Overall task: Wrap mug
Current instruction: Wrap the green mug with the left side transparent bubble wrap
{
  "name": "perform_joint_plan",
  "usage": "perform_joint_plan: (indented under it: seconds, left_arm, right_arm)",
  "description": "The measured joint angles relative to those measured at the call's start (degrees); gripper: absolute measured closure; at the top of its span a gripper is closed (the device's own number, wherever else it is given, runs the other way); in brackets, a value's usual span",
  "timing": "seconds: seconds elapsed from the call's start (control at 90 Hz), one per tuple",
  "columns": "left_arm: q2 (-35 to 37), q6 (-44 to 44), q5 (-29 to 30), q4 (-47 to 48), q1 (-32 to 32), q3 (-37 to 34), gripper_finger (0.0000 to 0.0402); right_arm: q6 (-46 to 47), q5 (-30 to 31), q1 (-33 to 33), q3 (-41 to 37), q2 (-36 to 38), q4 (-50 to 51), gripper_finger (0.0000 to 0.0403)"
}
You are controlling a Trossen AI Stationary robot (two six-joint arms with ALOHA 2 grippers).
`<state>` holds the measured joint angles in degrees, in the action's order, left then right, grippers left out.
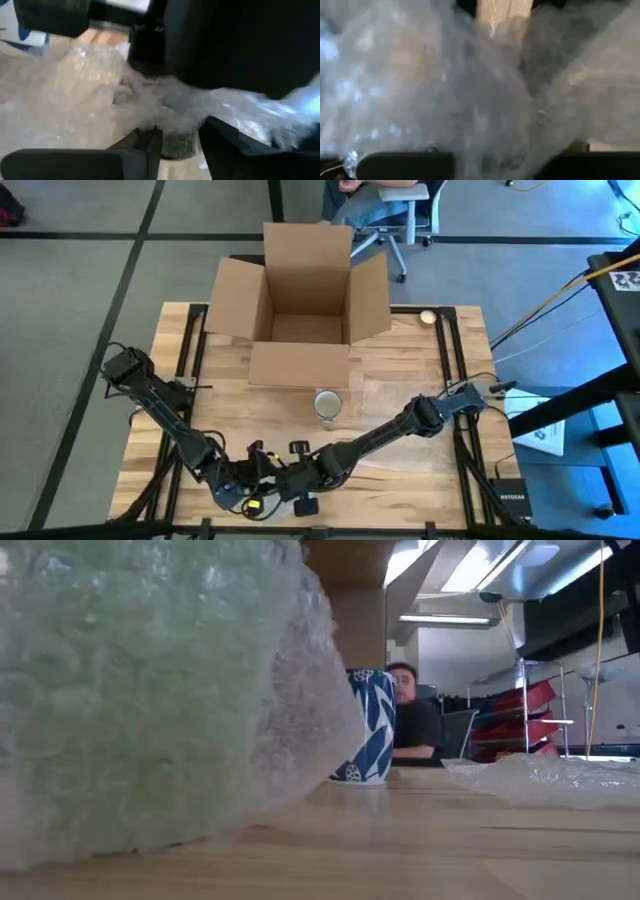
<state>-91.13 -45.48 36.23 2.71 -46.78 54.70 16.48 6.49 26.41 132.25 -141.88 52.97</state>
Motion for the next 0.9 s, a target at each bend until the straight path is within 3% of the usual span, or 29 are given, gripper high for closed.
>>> perform_joint_plan:
  seconds: [0.344,0.456,0.9]
  left_arm:
    - [2.46,2.16,-1.55,0.38,-0.43,0.02,0.0296]
    - [2.46,3.75,0.74,-0.86,-0.45,0.05,0.0296]
    - [-6.77,0.79,-2.45,-2.26,3.23,0.39,0.0296]
  right_arm:
    - [-0.01,0.95,-0.02,0.0,0.02,-0.5,0.0402]
    - [-0.01,0.98,-0.04,0.0,0.02,-0.58,0.0402]
    - [-0.44,0.56,-0.02,1.26,0.02,1.33,0.0402]
